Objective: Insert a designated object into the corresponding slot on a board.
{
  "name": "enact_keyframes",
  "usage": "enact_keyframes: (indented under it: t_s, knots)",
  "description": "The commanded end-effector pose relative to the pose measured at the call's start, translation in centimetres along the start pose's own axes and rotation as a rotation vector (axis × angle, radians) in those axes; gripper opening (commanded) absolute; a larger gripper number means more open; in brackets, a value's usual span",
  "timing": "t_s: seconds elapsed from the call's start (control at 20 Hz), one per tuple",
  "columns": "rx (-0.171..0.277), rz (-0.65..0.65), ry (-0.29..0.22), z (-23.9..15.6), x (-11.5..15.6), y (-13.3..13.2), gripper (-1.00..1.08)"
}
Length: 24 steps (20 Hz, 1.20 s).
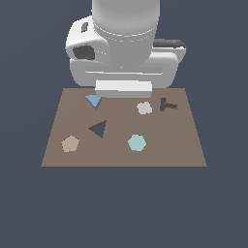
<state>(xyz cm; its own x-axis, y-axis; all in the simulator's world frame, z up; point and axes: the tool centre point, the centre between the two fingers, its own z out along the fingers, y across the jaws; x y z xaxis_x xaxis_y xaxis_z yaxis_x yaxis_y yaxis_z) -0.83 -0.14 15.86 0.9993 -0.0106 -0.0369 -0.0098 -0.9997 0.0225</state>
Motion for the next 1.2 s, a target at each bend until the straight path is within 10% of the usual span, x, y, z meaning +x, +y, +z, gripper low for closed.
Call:
enact_keyframes:
  t_s: [0.0, 1.15]
  knots:
    - [0.0, 0.0, 0.0, 0.0, 0.0, 0.0, 1.0]
    - [0.003, -0.31, 0.018, 4.5, -4.3, 3.2, 1.0]
